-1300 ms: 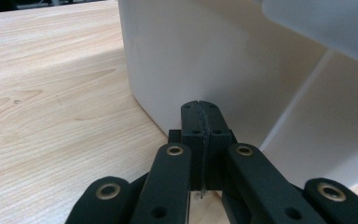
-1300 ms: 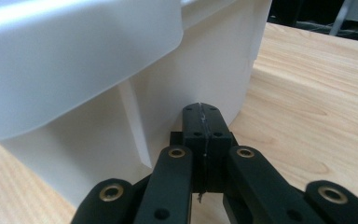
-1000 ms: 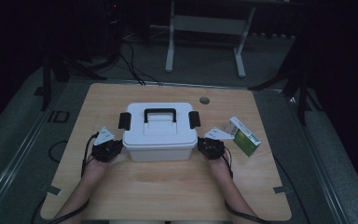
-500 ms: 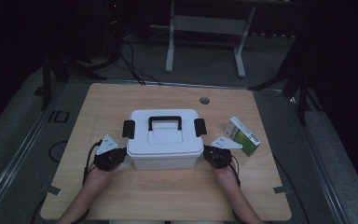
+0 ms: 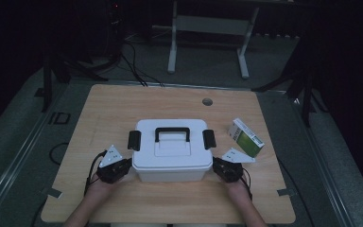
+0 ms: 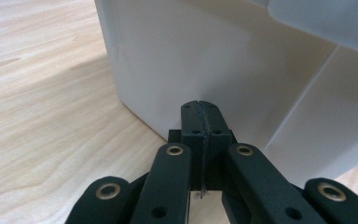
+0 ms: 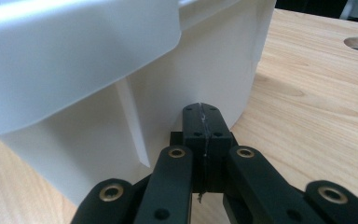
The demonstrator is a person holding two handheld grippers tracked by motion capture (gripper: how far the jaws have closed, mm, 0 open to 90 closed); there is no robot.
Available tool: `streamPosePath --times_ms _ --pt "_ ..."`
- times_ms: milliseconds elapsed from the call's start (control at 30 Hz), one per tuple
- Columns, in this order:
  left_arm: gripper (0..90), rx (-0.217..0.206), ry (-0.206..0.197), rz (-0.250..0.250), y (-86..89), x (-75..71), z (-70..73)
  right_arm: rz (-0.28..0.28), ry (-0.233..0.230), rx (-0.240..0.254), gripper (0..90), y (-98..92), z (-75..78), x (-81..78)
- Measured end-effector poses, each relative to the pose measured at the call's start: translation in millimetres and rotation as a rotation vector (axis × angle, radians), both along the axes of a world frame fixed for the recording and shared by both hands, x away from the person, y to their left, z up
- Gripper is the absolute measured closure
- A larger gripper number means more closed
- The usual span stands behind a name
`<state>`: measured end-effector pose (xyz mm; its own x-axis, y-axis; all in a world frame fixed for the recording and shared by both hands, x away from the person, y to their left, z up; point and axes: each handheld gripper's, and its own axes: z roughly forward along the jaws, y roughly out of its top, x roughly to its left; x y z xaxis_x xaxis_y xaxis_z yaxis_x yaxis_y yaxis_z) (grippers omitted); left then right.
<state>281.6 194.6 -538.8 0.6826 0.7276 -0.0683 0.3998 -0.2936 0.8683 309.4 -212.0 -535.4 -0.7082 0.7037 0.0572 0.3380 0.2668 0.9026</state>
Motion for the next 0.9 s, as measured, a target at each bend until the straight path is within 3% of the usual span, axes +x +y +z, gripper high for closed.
streamPosePath --times_ms 500,900 --pt "90.0 0.0 0.01 -0.047 -15.5 -20.8 1.0 0.015 -0.004 -0.015 90.0 -21.8 1.8 -36.1" --pt "90.0 -0.008 0.016 -0.082 -19.8 -35.8 0.8 0.019 0.011 0.004 90.0 -30.5 2.2 -46.4"
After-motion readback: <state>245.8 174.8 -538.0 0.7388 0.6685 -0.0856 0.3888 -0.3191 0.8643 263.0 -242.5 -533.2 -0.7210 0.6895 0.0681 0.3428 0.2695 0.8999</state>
